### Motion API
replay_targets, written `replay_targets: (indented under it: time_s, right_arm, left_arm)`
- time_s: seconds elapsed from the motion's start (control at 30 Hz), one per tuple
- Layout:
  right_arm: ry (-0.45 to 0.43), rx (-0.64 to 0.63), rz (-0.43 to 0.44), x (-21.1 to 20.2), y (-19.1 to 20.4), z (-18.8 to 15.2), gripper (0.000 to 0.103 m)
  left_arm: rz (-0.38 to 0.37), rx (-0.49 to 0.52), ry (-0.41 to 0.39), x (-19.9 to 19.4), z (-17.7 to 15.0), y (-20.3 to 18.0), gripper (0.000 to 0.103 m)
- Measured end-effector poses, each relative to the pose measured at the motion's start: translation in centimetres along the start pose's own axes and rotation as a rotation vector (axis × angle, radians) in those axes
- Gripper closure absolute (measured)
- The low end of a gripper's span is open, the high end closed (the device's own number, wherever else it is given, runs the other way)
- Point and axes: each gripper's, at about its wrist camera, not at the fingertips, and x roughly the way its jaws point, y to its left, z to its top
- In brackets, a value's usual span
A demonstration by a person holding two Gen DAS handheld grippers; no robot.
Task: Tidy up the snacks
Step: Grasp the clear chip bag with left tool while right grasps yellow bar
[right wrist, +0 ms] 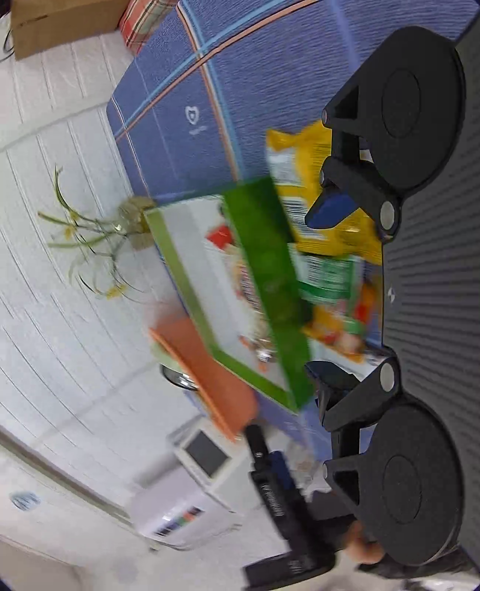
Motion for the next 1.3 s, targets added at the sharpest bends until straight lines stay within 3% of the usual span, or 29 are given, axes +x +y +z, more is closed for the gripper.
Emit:
replay_targets:
  time_s: [0.1, 0.27, 0.47, 0.63, 0.7, 0.73, 0.77, 0.87, 1.03, 1.2, 1.3]
  right_arm:
    - [0.005, -0.076, -0.006, -1.1, 1.6, -2.0, 0.000]
    - [0.005, -0.197, -0.039, -1.4, 3.8, -4.3, 0.000]
    - [0.048, -0.293, -0.106, 0.0, 5.3, -5.4, 0.000]
    - [0.134, -0.316, -0.169, 2.0, 4.9, -6.2, 0.000]
    - [0.145, -0.304, -0.162, 2.3, 4.2, -6.5, 0.000]
    - [0.119, -0.313, -0.161, 2.0, 4.0, -6.8, 0.006]
    - [0.120, -0.315, -0.156, 1.9, 3.9, -6.8, 0.024]
    - [0.116, -0.324, -0.159, 1.5, 3.9, -6.8, 0.029]
    - [0.069, -0.306, -0.123, -0.5, 3.9, -6.8, 0.030]
    - [0.017, -0.293, -0.087, -2.0, 4.6, -6.4, 0.030]
    - [0.011, -0.272, -0.023, -2.3, 5.2, -6.2, 0.030]
  left_arm:
    - [0.043, 0.060, -0.022, -3.5, -2.5, 0.5, 0.001]
    - [0.044, 0.044, 0.004, -6.3, -6.6, 1.5, 0.001]
    - [0.033, 0.181, 0.125, -3.8, -9.5, 0.2, 0.001]
    - [0.027, 0.197, 0.203, -1.4, -11.1, 0.4, 0.001]
    - [0.009, 0.173, 0.197, -1.5, -11.3, 0.7, 0.011]
    - [-0.009, 0.164, 0.195, -1.6, -11.3, 0.8, 0.017]
    - [-0.010, 0.166, 0.187, -1.8, -11.4, 0.7, 0.028]
    - [-0.006, 0.159, 0.186, -2.5, -11.4, 0.3, 0.041]
    - [0.000, 0.160, 0.166, -5.4, -11.9, 0.2, 0.042]
    - [-0.014, 0.084, 0.125, -9.2, -11.7, 0.8, 0.042]
    - [-0.032, 0.056, 0.079, -10.7, -10.7, 0.7, 0.042]
